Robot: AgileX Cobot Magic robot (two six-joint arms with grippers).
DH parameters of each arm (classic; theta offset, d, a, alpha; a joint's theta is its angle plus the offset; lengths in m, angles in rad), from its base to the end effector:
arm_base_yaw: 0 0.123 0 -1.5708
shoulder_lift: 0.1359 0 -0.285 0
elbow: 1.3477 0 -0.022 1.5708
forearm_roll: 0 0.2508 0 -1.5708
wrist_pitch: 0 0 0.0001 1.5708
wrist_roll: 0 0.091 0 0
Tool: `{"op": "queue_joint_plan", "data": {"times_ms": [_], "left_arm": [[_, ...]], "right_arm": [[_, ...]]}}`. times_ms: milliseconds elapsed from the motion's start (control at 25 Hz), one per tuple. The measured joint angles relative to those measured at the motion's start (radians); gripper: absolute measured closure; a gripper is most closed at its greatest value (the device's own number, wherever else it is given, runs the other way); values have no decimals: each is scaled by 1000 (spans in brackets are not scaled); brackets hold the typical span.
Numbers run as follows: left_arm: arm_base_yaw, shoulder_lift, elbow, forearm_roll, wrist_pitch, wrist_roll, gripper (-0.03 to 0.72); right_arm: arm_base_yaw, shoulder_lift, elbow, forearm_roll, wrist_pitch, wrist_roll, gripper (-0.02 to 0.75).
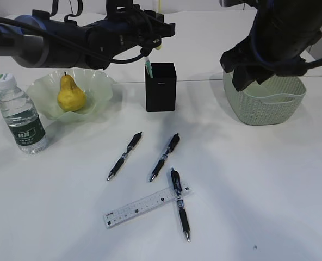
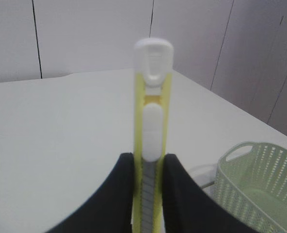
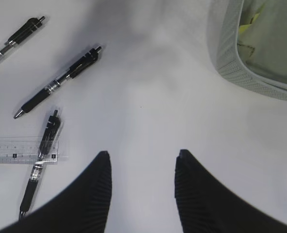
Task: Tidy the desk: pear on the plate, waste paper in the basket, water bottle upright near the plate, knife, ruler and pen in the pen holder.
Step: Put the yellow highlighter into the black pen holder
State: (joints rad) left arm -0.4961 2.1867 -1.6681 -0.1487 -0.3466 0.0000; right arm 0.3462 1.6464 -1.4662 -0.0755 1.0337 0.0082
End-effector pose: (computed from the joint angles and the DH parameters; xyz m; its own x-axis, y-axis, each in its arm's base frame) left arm 0.4614 -0.2445 0.2382 -0.1370 -0.0843 -0.9870 0.4163 0.8992 -0.1346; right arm 0.3318 0.1134 0.3183 -0.8390 -0.3350 -0.4288 -0.3381 0.9384 -0.0716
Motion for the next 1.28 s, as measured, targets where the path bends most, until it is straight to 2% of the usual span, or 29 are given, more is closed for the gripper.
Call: {"op": "queue_joint_plan", "data": {"times_ms": [600,960,1280], "left_arm": [[0,137,-32,-10,-132,-18,596],[4,170,-70,-12,-131,-20,596],[30,170,-70,-18,-54,-21,596]], "right_arm": [[0,0,0,0,-11,-1,386],[0,0,0,-2,-21,-2,386],[0,0,0,-8,-34,-2,386]]}}
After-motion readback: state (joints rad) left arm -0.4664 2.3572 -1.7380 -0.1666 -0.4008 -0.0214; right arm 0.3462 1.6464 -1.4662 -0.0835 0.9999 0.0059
